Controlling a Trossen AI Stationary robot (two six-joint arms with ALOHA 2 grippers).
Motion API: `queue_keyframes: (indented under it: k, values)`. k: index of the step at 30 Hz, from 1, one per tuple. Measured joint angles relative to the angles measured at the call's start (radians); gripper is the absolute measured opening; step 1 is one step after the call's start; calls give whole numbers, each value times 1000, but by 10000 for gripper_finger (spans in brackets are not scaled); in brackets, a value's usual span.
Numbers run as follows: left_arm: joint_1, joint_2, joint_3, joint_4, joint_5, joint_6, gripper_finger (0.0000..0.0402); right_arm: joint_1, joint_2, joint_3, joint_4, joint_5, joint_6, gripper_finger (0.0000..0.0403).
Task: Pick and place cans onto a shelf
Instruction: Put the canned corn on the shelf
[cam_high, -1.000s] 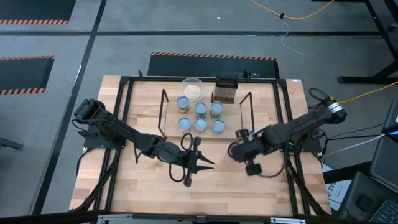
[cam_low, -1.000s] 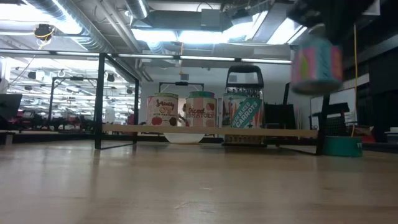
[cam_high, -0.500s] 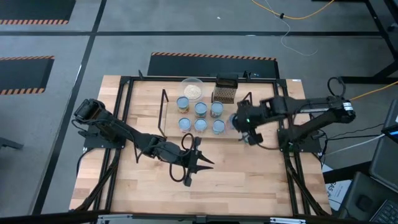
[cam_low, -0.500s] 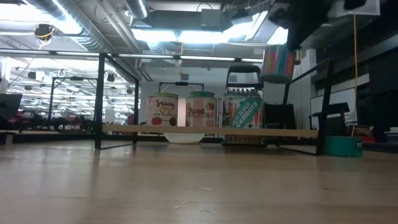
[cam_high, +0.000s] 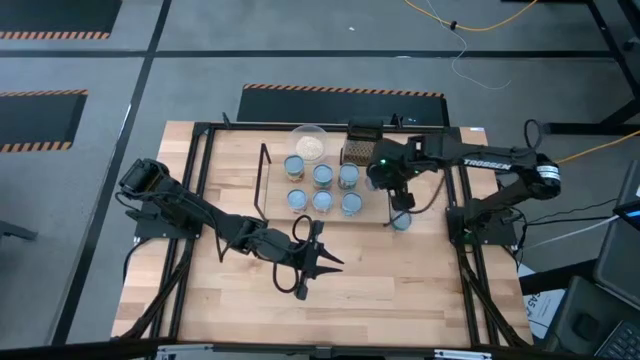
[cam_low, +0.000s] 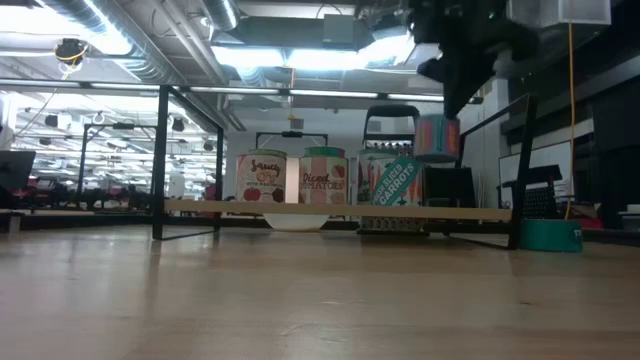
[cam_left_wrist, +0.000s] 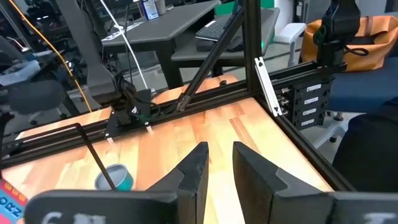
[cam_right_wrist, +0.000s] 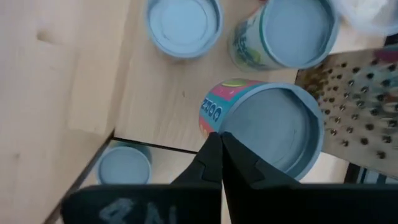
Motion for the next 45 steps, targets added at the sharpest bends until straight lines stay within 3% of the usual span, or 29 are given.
queue_keyframes:
  k: [15, 25, 35, 45]
  values:
    - [0, 0, 0, -2, 3, -2, 66, -79, 227, 0, 5, 3, -3, 0]
    - [0, 0, 0, -4, 3, -2, 66, -82, 240, 0, 22, 3, -48, 1]
    - [0, 0, 0, -4, 3, -1, 66, -82, 240, 0, 25, 3, -48, 40]
    - [0, 0, 0, -4, 3, -1, 66, -82, 240, 0, 25, 3, -48, 46]
